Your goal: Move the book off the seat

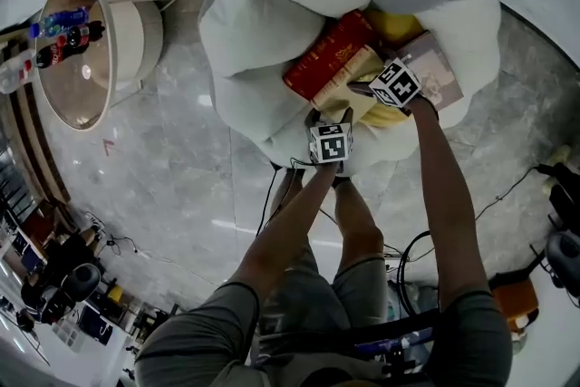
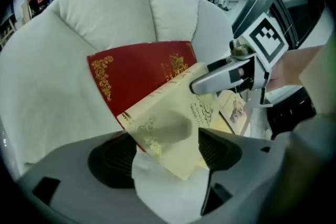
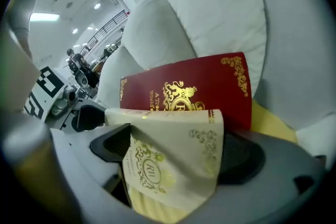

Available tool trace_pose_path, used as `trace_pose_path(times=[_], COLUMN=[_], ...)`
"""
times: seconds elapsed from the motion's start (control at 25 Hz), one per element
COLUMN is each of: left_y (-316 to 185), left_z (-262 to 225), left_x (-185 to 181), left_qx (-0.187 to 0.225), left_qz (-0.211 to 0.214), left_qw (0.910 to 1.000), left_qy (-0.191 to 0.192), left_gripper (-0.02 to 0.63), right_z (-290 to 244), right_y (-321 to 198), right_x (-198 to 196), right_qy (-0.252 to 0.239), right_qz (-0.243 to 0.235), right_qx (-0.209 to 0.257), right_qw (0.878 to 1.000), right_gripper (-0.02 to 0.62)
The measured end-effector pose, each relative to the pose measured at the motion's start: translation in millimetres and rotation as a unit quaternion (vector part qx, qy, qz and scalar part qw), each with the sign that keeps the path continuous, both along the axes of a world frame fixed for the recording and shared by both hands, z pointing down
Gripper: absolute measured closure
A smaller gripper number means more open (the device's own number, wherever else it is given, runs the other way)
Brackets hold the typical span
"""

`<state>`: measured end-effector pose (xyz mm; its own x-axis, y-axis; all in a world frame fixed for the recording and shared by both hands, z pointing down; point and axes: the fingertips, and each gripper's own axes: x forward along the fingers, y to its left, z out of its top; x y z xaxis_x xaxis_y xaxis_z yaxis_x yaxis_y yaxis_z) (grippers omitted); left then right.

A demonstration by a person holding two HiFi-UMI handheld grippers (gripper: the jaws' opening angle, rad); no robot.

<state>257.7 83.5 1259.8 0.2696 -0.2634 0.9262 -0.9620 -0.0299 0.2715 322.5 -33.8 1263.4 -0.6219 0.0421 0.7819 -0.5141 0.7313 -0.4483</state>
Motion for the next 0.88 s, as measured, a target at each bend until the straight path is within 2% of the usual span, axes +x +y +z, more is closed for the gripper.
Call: trace_pose_path(times=[0.12,0.36,0.44,0.56,0.68,0.88], left_y=[2,24,30,17,-15,-48], left_z=[-3,-22,-33,-60,-104,-183], left_x=[-1,-10,-12,-26,-42,-50], left_qx=[-0.024,-0.024,-0.019,0.022,0.084,0.174], left_qz=[0.005,0.05,0.053,0.036,0.033,0.112], left_qw=[0.9997,0.9982,0.9981,0.9985,0.995,0.9766], left_qy=[-0.006,-0.022,-0.025,-0.035,-0.041,-0.059], left_gripper=[0.233,0.233,0.235,0.234,0.233,0.234], right_z=[-7,-44,-58,-84,-118,-206], right_y=[5,9,11,10,4,-4], right_x=[-2,-29,-38,-40,-33,-18], right_qy=[0.001,-0.026,-0.04,-0.051,-0.068,-0.099], right_qz=[-0.01,-0.032,-0.028,0.001,0.065,0.186], right_qx=[0.026,0.071,0.08,0.088,0.112,0.161], right_qw=[1.0,0.997,0.996,0.995,0.989,0.964], right_gripper=[0.115,0.115,0.115,0.115,0.115,0.115])
